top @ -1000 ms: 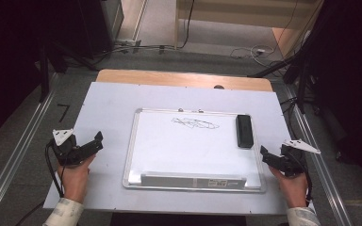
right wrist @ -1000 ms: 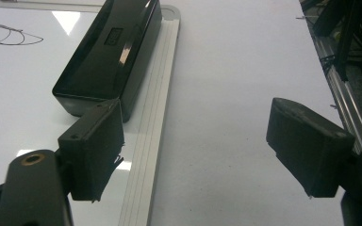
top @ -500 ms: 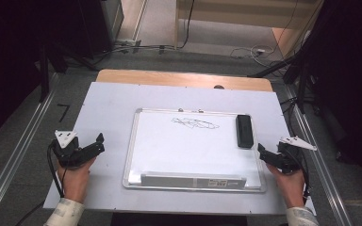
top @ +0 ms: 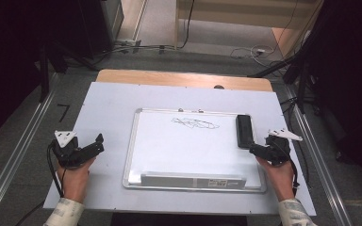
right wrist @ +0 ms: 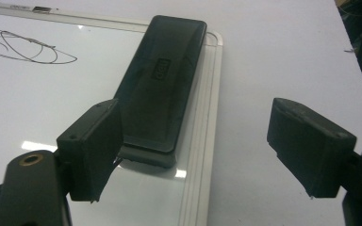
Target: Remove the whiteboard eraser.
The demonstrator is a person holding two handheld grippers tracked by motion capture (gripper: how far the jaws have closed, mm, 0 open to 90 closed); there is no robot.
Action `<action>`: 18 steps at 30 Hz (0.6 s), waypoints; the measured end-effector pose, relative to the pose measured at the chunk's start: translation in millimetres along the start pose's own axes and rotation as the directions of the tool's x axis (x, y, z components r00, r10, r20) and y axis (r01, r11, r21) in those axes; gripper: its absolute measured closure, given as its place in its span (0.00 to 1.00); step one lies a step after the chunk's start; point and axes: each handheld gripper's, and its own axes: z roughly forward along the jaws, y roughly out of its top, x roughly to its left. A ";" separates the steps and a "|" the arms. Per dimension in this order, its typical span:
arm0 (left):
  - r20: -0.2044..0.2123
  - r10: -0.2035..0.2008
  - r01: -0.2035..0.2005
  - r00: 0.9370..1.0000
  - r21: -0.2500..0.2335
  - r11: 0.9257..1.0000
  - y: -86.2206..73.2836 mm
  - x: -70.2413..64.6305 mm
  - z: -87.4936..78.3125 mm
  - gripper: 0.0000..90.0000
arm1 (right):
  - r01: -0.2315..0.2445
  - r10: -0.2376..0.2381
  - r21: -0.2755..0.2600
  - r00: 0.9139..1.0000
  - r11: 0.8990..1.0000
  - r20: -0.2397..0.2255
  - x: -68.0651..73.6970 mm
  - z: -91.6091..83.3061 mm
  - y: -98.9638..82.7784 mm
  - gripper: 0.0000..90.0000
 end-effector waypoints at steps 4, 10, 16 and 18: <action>0.002 -0.005 0.005 1.000 0.000 1.000 -0.3 0.6 0.5 0.04 | 0.011 -0.011 -0.002 1.000 1.000 -0.001 5.0 3.4 3.3 0.20; 0.004 -0.007 0.007 1.000 0.003 1.000 -0.4 1.0 0.7 0.04 | 0.017 -0.017 -0.007 1.000 1.000 0.001 9.0 8.5 8.2 0.19; 0.002 -0.006 0.006 1.000 0.008 1.000 -0.5 1.7 0.8 0.04 | 0.008 -0.008 -0.014 1.000 1.000 0.008 11.5 14.7 14.1 0.19; 0.003 -0.007 0.007 1.000 0.008 1.000 -0.4 1.6 1.0 0.04 | 0.007 -0.007 -0.016 1.000 1.000 0.013 12.4 17.9 16.9 0.19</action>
